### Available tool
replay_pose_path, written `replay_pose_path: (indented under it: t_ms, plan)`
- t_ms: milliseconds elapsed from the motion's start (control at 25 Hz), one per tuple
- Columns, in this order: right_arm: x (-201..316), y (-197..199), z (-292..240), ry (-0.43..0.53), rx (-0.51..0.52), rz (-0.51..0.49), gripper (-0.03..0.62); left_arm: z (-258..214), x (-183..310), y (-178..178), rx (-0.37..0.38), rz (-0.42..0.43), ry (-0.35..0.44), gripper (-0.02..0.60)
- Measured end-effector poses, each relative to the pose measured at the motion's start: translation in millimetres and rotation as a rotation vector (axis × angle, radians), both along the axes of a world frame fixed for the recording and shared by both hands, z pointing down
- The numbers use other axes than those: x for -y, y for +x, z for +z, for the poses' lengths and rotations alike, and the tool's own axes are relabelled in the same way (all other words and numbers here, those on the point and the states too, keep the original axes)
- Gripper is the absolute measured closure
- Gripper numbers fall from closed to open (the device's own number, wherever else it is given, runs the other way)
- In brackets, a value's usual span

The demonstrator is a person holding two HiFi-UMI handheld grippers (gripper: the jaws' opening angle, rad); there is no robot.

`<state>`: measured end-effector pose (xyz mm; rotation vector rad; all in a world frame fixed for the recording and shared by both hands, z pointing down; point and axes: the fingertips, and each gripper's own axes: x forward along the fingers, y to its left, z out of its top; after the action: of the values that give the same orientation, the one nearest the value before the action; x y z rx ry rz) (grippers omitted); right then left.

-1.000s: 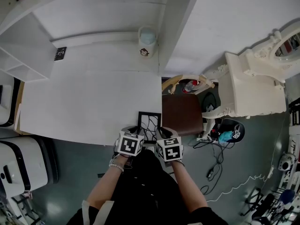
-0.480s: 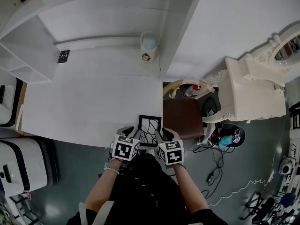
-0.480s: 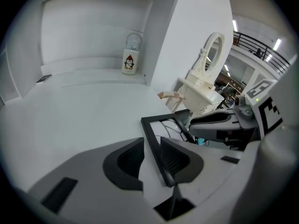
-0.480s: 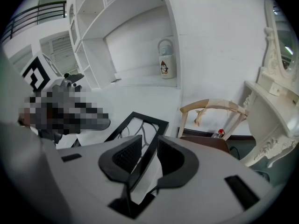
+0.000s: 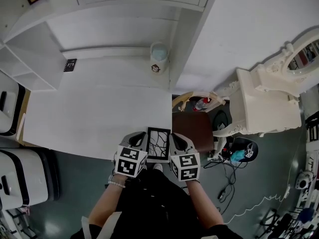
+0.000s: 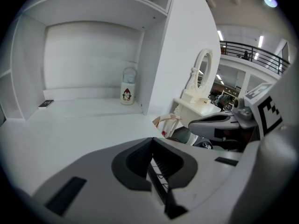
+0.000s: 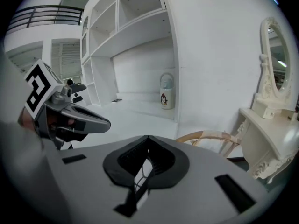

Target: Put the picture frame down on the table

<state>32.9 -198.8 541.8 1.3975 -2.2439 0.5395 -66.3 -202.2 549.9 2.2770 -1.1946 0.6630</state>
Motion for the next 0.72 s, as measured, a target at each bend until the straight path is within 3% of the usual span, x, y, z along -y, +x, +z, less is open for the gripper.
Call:
replay_pose_path:
  t_ms: [200, 720]
  plan:
    - [4, 1, -41, 0.114, 0.031, 0.010, 0.592, -42, 4, 4, -0.073, 0.016, 0.083, 0.580]
    - [12, -4, -138, 0.345, 0.126, 0.016, 0.592, -134, 4, 2, -0.168, 0.035, 0.285, 0.580]
